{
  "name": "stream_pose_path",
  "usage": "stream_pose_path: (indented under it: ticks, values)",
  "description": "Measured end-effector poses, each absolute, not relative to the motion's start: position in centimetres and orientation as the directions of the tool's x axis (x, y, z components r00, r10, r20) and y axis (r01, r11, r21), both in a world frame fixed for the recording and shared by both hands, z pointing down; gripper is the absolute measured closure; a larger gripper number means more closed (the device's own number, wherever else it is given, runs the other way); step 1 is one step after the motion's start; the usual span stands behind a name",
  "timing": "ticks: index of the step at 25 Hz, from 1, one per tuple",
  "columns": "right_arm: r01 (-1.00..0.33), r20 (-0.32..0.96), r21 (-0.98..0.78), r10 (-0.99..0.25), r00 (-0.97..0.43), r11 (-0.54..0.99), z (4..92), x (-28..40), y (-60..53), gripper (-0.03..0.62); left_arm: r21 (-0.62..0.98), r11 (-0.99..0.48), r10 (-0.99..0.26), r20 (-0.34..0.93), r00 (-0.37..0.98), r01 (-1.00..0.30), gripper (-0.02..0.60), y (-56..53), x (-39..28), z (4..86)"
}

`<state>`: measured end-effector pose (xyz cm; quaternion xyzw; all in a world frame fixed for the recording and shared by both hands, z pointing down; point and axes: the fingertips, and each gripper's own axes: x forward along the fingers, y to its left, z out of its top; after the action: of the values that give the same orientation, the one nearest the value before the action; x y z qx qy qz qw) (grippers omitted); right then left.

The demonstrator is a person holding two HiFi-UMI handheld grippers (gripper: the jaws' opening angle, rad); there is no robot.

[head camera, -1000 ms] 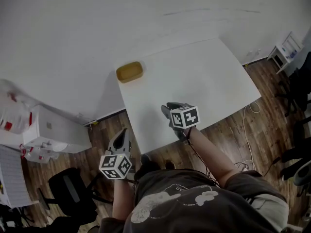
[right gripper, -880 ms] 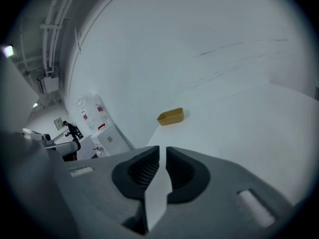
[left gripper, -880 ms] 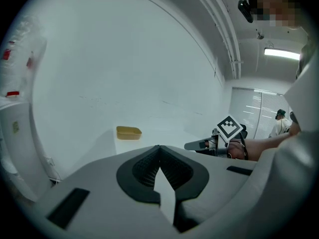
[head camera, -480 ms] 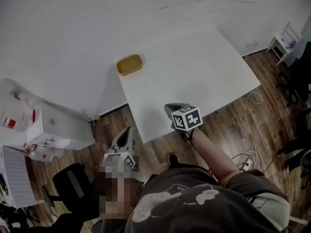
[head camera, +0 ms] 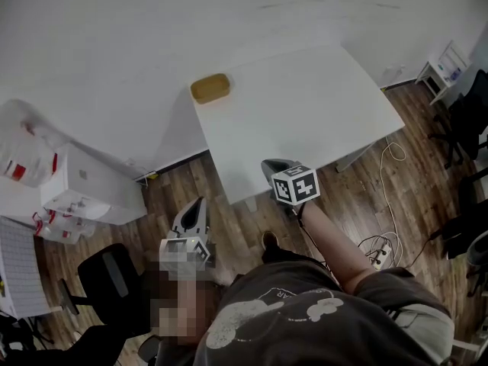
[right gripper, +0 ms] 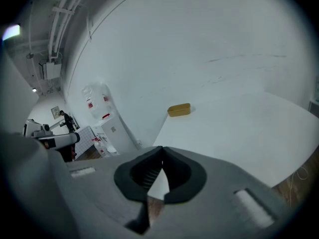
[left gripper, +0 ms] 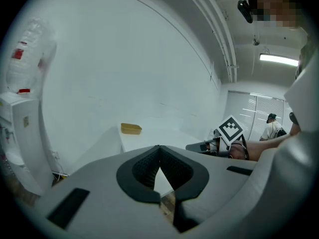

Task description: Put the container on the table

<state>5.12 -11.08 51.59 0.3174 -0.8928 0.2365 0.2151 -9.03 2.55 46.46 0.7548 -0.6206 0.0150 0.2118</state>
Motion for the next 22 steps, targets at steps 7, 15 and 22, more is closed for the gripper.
stream_pose_path:
  ticks: [7, 15, 22]
  values:
    - [-0.671, 0.514, -0.263, -0.488, -0.705, 0.693, 50.6, 5.0, -6.5, 0.595, 0.297, -0.161, -0.932, 0.268, 0.244, -0.941, 0.584, 6.9, -9.0, 46.3]
    - [-0.662, 0.509, -0.249, -0.486, -0.71, 0.707, 50.2, 4.9, 0.3, 0.595, 0.302, -0.167, -0.924, 0.285, 0.256, -0.939, 0.584, 13.0, -9.1, 47.2]
    - [-0.662, 0.496, -0.24, -0.496, -0.712, 0.71, 49.7, 6.0, 4.3, 0.595, 0.305, -0.173, -0.925, 0.277, 0.261, -0.937, 0.584, 16.8, -8.4, 47.4]
